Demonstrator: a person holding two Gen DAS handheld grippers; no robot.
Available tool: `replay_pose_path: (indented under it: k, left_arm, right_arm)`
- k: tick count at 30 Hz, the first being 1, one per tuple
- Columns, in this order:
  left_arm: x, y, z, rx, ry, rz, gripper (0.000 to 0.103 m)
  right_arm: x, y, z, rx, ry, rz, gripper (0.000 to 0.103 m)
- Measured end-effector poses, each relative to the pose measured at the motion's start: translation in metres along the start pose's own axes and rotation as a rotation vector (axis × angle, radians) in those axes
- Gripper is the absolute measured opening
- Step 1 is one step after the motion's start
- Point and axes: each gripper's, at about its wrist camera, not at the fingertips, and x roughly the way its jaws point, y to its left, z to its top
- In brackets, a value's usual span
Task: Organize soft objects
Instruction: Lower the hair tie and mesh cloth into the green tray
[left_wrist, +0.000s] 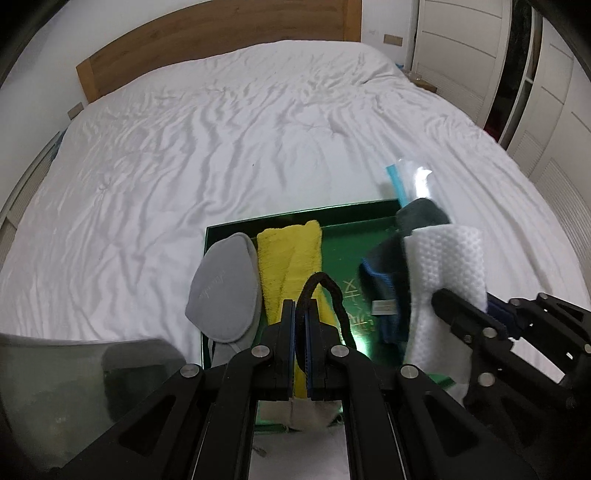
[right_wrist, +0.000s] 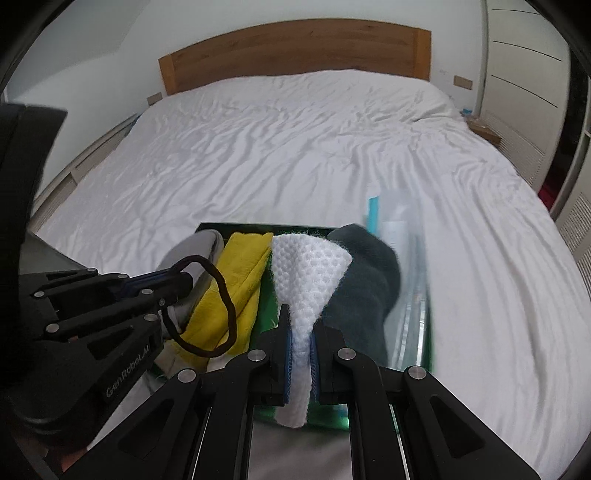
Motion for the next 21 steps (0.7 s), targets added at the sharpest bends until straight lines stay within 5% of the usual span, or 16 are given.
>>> replay_pose_path:
  k: [14, 21]
  left_arm:
    - [0.033, -0.001, -0.001, 0.008, 0.042, 0.027, 0.002]
    - [0.045, 0.001, -0.001, 0.003, 0.064, 0.034, 0.003]
  right_arm:
    - [0.077, -0.001, 0.003, -0.009, 0.081, -0.015, 0.008]
    - [0.088, -0.003, 0.005, -0.011, 0.092, -0.008, 0.018]
